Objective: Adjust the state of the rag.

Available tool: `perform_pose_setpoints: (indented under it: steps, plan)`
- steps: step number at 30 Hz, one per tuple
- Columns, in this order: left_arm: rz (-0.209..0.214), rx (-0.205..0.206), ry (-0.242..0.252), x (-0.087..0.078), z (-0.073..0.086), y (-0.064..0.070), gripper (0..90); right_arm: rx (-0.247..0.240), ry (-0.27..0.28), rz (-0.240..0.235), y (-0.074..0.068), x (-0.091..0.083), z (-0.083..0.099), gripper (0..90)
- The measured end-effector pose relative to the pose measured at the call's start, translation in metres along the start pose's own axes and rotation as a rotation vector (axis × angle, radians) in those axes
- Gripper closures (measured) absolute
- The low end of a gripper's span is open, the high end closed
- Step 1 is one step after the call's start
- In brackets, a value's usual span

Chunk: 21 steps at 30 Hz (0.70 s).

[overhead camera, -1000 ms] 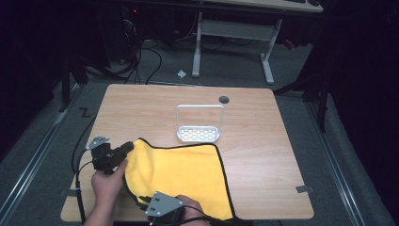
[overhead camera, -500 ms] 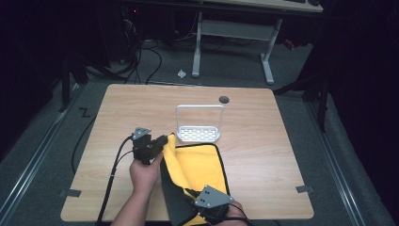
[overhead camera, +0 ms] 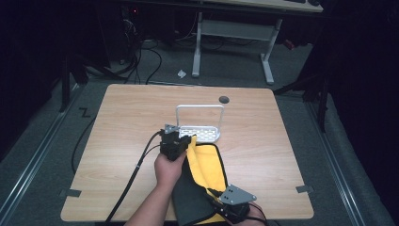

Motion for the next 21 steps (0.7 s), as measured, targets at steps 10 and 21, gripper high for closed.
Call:
perform_pose_setpoints:
  steps: [10,21]
  plan:
    - [0.114,0.022,-0.013,0.013,0.000,0.020,58.4,0.033,0.038,0.003,0.003,-0.007,-0.001,63.5]
    - [0.148,0.066,0.034,-0.007,0.002,0.022,45.4,0.047,0.024,0.010,0.008,-0.002,0.001,63.0]
Point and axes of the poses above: each handheld gripper's, and its own axes: x roughly forward along the jaws, z roughly out of its underside, y roughly to its right, the point moved 3 cm from there along x, roughly forward along the jaws
